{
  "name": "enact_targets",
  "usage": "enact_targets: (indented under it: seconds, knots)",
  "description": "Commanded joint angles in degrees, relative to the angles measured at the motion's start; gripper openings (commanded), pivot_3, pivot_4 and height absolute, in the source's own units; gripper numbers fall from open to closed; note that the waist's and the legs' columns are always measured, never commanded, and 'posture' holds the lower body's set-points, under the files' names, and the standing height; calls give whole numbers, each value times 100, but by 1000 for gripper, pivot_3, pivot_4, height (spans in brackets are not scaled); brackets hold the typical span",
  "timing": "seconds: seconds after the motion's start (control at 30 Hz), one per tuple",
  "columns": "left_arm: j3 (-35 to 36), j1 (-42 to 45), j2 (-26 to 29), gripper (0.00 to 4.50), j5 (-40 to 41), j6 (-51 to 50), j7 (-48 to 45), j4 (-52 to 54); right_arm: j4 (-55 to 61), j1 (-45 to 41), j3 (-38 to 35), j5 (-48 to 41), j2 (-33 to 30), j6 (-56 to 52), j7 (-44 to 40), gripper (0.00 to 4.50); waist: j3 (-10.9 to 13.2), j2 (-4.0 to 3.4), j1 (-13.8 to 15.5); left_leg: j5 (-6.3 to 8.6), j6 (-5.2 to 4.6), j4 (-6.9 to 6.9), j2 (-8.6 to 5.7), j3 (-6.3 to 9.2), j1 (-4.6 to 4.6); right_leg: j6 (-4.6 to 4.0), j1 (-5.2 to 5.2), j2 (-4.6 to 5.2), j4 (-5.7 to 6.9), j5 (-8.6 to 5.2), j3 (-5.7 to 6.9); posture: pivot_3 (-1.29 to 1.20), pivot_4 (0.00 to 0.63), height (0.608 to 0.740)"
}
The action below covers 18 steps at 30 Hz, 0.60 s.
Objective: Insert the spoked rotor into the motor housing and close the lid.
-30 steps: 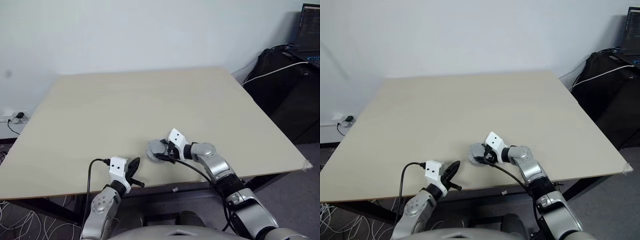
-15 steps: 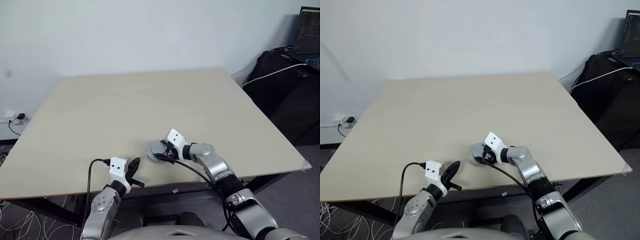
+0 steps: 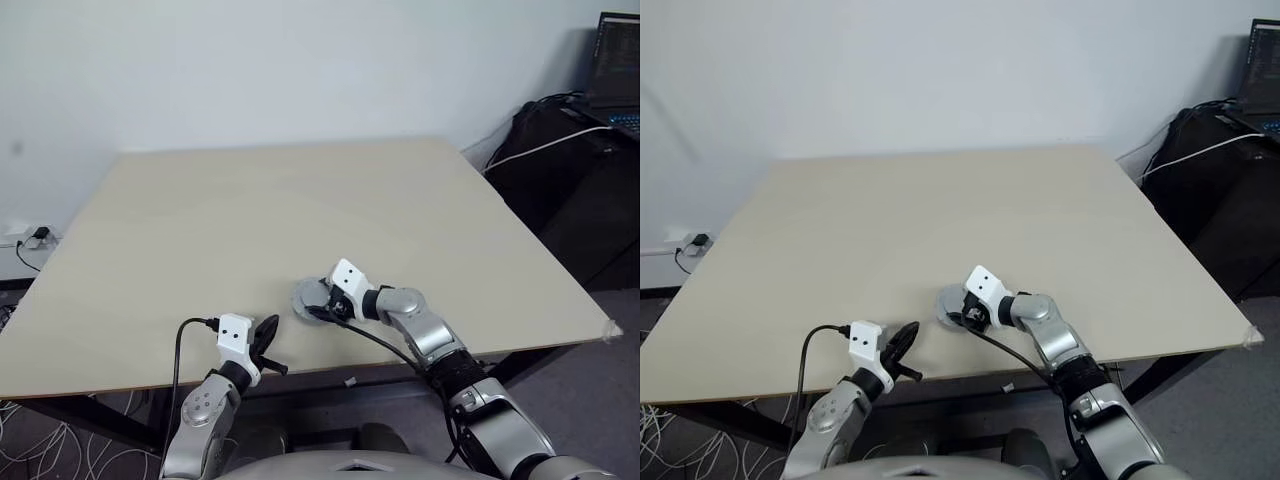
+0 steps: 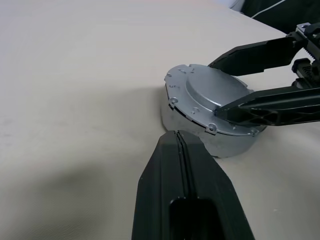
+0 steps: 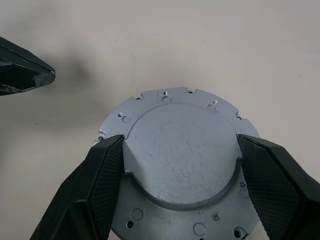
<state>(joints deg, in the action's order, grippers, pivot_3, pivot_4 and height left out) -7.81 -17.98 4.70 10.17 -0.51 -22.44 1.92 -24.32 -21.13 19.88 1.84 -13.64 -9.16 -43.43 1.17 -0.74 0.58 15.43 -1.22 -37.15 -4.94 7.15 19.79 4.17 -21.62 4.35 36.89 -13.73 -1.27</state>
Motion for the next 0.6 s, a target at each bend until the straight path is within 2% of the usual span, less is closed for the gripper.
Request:
enact_targets:
  seconds: [0.03, 0.3, 0.6]
  knots:
    - [27, 76, -12, 0, 55, 131, -27, 45, -279, 31, 84, 245, -57, -164, 142, 3265, 2, -1, 0, 0, 0, 0, 0, 1, 0, 0, 0, 0, 0, 0, 0, 0, 0, 740]
    - [21, 77, -6, 0, 50, 117, -47, 48, -260, -183, 195, 248, -192, -769, -270, 3265, 9, -8, 9, 0, 0, 2, 0, 3, 3, -1, -1, 3, -3, -1, 2, 0, 0, 740]
    - [31, 99, -5, 0, -8, 76, 37, 58, -288, -169, 234, 360, -173, -1083, -8, 3265, 10, -7, 12, 1, 2, 7, 0, 9, 3, 0, 1, 17, -6, -4, 3, 0, 0, 740]
